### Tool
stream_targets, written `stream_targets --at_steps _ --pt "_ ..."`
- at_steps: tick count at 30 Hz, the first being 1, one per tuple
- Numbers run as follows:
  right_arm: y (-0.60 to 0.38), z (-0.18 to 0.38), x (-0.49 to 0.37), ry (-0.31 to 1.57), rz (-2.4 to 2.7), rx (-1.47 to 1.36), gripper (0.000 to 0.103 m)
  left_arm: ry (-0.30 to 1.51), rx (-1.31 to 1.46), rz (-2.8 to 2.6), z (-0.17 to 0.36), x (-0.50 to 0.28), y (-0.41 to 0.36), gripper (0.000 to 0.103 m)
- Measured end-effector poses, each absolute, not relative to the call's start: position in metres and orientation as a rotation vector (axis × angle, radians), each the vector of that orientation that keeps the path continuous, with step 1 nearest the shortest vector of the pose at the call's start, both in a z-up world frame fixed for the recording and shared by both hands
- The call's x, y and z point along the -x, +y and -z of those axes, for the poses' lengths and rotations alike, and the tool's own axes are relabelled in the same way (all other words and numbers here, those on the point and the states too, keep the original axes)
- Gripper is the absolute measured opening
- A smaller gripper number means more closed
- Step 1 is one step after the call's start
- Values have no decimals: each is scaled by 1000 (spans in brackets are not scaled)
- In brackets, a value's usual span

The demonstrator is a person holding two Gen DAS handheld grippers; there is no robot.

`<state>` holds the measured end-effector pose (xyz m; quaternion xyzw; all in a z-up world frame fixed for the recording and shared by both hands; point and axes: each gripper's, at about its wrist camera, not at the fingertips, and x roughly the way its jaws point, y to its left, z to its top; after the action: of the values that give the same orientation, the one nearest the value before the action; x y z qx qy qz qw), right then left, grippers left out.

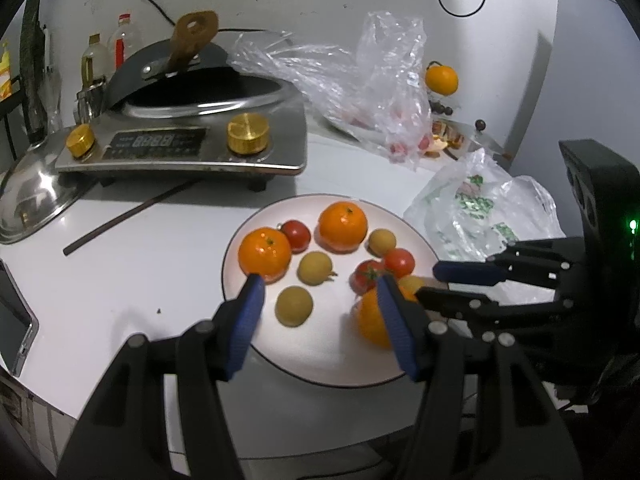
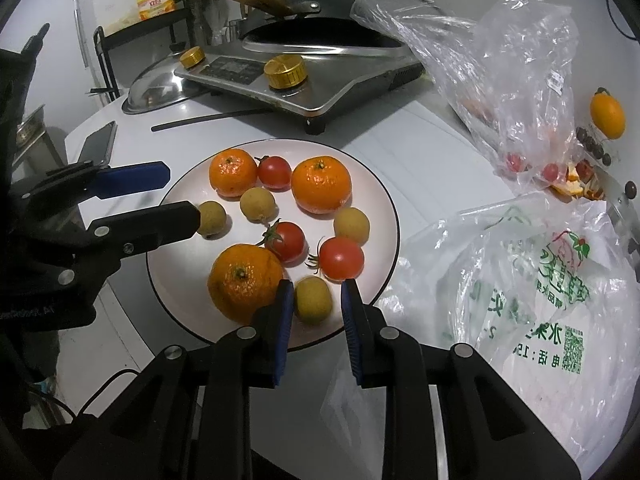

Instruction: Organize fruits

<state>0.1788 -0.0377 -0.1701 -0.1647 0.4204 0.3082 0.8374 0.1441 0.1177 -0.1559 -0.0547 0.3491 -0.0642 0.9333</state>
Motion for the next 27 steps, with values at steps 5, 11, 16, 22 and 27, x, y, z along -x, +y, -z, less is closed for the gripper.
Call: stream_targets --at_steps 5,11,16,22,27 --pt "-43 165 -175 875 -651 332 39 713 96 124 152 -141 113 60" --pt "-52 156 -167 849 -648 319 40 703 83 116 146 -135 105 62" --pt "-64 147 -160 825 -637 306 40 688 75 109 139 -128 97 67" --pt "-77 137 -149 794 -627 293 40 673 60 109 131 -118 85 68" --pt "-90 130 -137 770 -615 284 40 660 52 116 124 -108 74 68"
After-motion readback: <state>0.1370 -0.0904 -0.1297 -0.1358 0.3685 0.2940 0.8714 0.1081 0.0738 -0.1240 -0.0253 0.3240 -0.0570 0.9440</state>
